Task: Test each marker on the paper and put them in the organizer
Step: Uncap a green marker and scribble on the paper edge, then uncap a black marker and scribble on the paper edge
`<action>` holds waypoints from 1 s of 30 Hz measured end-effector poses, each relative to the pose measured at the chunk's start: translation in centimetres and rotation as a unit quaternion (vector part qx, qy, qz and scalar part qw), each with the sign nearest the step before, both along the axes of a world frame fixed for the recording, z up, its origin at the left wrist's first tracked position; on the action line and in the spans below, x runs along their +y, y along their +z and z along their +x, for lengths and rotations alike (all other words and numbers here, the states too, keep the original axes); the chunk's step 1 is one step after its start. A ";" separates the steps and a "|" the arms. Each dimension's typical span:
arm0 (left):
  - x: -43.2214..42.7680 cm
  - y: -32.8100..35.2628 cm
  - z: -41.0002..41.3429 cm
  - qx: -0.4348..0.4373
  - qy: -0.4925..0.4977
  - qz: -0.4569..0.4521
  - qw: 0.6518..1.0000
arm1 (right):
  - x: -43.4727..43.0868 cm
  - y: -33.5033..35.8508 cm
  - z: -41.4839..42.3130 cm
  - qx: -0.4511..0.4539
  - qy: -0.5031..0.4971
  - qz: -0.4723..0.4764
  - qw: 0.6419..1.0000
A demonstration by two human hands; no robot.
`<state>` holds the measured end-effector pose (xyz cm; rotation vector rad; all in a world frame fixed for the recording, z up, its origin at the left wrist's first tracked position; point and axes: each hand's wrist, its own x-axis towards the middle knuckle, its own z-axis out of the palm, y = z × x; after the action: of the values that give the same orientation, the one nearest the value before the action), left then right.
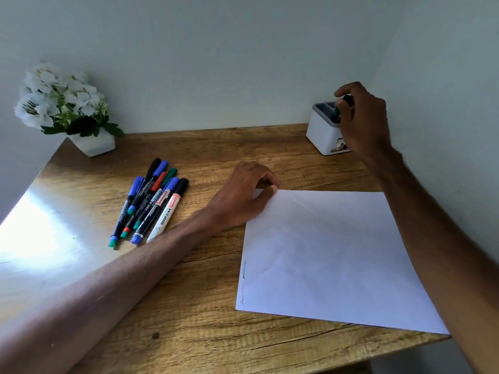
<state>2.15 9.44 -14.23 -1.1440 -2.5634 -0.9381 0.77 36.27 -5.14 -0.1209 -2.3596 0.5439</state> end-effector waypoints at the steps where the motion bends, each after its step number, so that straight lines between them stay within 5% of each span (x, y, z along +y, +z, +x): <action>1: 0.0 0.0 0.0 0.002 -0.001 0.001 1.000 | -0.2 0.0 0.1 0.007 -0.002 0.008 1.000; 10: -0.4 1.4 0.6 -0.012 0.023 0.029 0.999 | -6.0 0.0 2.5 0.175 0.059 0.106 0.977; 19: -7.1 4.2 2.1 0.083 0.145 -0.049 0.985 | -14.5 -3.3 6.0 0.012 0.259 0.092 0.961; 30: -12.6 3.0 4.4 0.098 0.274 -0.131 0.948 | -18.1 -7.2 6.6 -0.047 0.318 0.108 0.941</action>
<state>6.52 -3.17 -11.23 -0.4769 -2.6615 -0.3453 7.39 18.15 -12.32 0.7550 -2.5126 0.5758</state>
